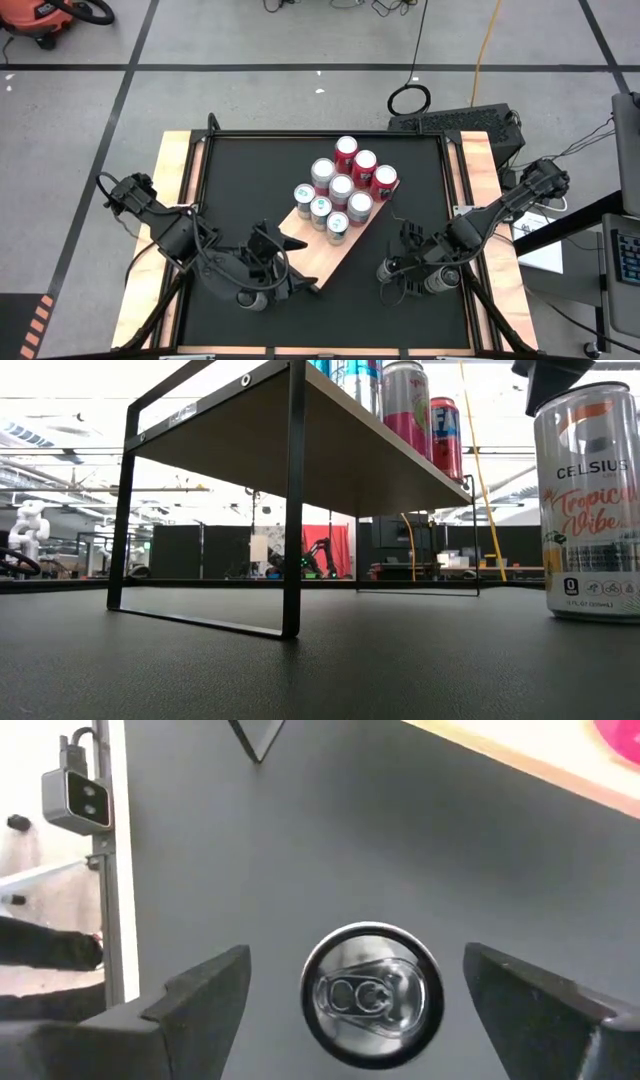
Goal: Place canned beverage on shelf
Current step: Put the top left white-yellow soda can on the shelf
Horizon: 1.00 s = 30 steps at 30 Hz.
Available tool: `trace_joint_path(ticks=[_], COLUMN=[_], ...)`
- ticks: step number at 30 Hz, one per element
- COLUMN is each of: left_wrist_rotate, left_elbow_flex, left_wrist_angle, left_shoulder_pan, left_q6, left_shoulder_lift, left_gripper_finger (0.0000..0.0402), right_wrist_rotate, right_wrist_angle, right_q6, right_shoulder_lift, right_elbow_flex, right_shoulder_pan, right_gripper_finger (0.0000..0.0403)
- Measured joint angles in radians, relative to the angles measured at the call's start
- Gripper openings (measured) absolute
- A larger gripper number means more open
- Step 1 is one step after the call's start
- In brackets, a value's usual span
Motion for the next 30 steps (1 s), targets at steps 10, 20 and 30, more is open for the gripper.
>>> trace_joint_path(ticks=[10, 20, 30], left_wrist_rotate=[-0.002, -0.013, -0.013], left_elbow_flex=[0.000, 0.000, 0.000], left_wrist_angle=[-0.003, -0.010, -0.011], left_shoulder_pan=[0.002, 0.004, 0.005], left_q6=[0.023, 0.047, 0.051], left_shoulder_lift=[0.000, 0.000, 0.000], left_gripper_finger=[0.0398, 0.0398, 0.0398], right_wrist_rotate=[-0.034, -0.137, -0.132], right_wrist_angle=[0.005, 0.112, 0.167], right_q6=[0.024, 0.059, 0.070], right_shoulder_lift=[0.010, 0.010, 0.010], right_elbow_flex=[-0.069, -0.172, -0.182], right_shoulder_pan=[-0.017, -0.030, -0.031], right_gripper_finger=[0.0345, 0.0334, 0.0268])
